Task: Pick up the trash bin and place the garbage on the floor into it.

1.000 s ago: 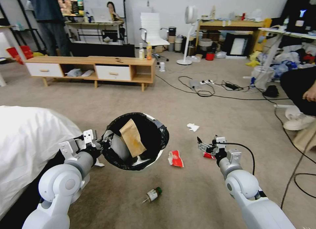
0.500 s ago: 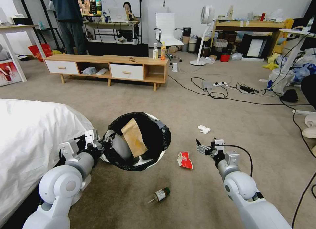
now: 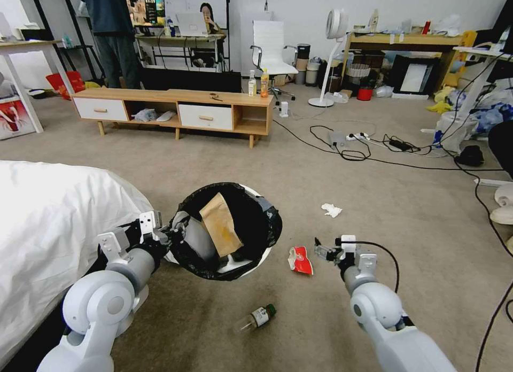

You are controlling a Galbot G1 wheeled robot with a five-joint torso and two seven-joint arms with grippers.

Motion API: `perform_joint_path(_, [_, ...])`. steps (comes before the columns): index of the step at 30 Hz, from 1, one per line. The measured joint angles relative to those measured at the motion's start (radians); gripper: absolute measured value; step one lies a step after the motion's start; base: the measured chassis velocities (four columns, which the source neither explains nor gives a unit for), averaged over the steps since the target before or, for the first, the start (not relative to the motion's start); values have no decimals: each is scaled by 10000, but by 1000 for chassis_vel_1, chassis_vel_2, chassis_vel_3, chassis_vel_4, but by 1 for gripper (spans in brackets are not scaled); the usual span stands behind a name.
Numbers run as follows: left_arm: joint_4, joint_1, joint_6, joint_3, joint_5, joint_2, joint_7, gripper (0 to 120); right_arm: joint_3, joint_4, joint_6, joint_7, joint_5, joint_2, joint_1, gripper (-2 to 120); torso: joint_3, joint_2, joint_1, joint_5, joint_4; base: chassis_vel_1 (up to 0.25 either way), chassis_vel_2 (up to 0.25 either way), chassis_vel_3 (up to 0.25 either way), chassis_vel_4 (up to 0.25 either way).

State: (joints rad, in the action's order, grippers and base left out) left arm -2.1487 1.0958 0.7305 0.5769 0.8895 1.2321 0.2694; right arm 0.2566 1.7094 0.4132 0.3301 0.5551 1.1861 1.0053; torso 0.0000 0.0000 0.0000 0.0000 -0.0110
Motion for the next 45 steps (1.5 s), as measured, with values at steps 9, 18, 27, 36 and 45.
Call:
perform_joint_path(9, [-68, 60, 41, 38, 4, -25, -15, 7, -186, 153, 745, 812, 496, 245, -62, 100, 0, 0, 0, -1, 0, 0, 0, 0, 0])
perform_joint_path(18, [-118, 52, 36, -32, -32, 82, -89, 7, -110, 209, 819, 873, 532, 175, 51, 100, 0, 0, 0, 0, 0, 61, 61, 67, 69])
perform_joint_path(27, [-296, 200, -98, 27, -156, 63, -264, 7, -116, 138, 739, 792, 439, 211, 47, 100, 0, 0, 0, 0, 2, 51, 47, 46, 49])
perform_joint_path(36, [-344, 266, -99, -2, -154, 78, -268, 7, -46, 103, 687, 772, 415, 192, 67, 100, 0, 0, 0, -1, 1, 0, 0, 0, 0])
perform_joint_path(45, [-426, 358, -99, 36, -158, 57, -268, 7, -29, -94, 626, 739, 304, 160, 45, 100, 0, 0, 0, -1, 1, 0, 0, 0, 0])
